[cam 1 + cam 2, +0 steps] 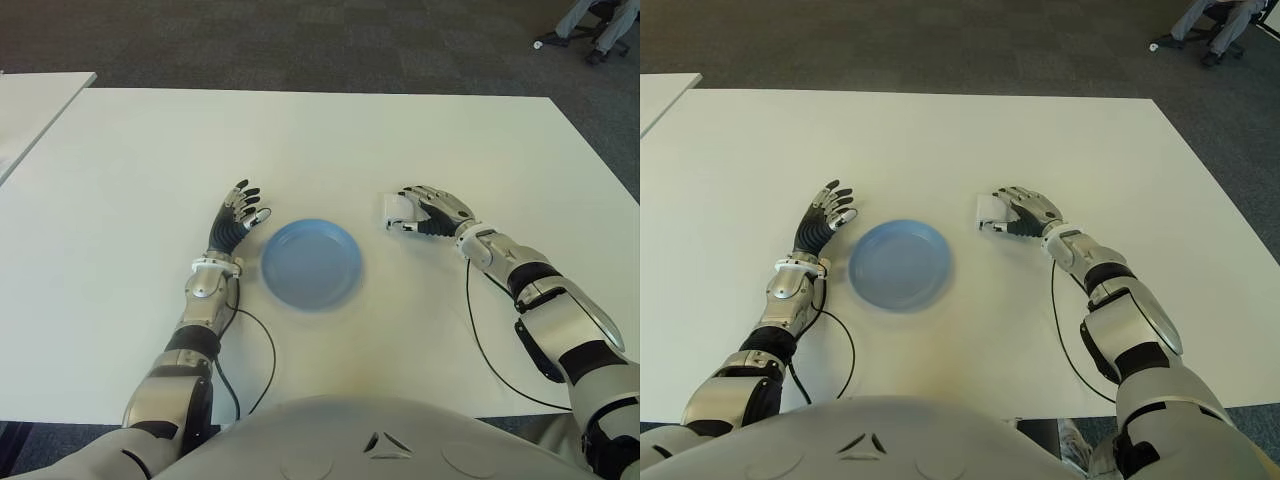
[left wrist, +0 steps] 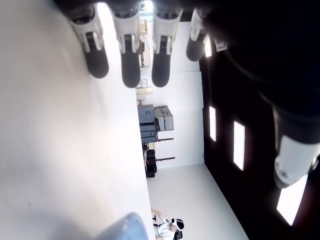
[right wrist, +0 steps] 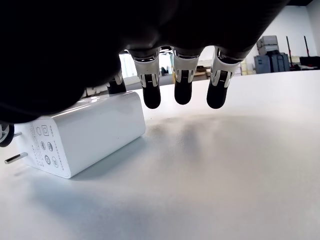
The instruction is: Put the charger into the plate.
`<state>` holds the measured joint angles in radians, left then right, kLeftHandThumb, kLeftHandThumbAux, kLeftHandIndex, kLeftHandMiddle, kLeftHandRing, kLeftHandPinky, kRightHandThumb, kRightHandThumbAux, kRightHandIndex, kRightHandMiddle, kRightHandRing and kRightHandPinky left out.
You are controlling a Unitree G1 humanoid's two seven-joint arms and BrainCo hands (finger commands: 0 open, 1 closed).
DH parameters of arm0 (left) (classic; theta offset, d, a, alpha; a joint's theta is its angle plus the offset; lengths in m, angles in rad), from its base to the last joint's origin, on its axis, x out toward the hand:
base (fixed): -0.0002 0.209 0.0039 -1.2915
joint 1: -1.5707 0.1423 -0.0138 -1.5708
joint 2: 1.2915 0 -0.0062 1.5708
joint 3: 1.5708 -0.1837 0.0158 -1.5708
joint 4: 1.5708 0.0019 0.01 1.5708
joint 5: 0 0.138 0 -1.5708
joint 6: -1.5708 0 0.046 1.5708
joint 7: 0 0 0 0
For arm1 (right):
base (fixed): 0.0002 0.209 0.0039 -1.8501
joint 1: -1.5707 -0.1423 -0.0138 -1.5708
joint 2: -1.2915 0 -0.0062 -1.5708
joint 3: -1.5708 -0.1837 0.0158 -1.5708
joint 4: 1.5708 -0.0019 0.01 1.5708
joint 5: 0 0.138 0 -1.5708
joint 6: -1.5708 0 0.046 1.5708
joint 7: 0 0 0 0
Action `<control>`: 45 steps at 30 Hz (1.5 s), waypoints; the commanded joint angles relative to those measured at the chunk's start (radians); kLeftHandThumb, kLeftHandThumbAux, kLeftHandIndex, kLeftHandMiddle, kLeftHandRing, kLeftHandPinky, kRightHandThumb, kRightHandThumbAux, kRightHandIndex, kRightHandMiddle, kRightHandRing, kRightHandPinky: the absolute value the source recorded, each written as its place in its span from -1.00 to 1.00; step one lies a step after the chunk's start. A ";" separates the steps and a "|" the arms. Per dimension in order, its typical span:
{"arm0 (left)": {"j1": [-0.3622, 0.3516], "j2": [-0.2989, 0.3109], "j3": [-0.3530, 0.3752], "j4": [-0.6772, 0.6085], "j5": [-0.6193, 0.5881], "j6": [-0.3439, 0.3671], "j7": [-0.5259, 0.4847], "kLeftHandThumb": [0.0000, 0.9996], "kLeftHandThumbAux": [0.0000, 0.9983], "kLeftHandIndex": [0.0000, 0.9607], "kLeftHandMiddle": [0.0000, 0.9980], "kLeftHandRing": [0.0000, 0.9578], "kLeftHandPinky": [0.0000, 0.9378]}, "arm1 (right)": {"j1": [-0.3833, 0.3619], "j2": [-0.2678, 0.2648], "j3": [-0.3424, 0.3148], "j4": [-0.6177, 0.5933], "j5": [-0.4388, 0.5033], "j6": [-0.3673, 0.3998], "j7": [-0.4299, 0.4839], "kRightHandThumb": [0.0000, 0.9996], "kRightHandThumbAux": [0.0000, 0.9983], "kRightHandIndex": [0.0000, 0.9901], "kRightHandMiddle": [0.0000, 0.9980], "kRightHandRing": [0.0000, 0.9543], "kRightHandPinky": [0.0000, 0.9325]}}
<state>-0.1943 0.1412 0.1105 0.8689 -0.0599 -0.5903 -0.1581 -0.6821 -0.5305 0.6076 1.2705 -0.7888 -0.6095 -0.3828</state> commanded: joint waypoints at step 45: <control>0.167 -0.001 0.043 -0.192 -0.129 0.209 -0.145 -1.00 -0.01 -0.83 -0.57 -0.54 -0.51 | 0.056 0.068 0.020 0.045 -0.003 0.024 -0.012 -0.43 -0.62 -1.00 -1.00 -1.00 -0.85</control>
<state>-0.0642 0.1503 0.1524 0.6448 -0.1824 -0.4376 -0.2885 -0.6593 -0.4709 0.6109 1.2982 -0.7780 -0.6039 -0.4301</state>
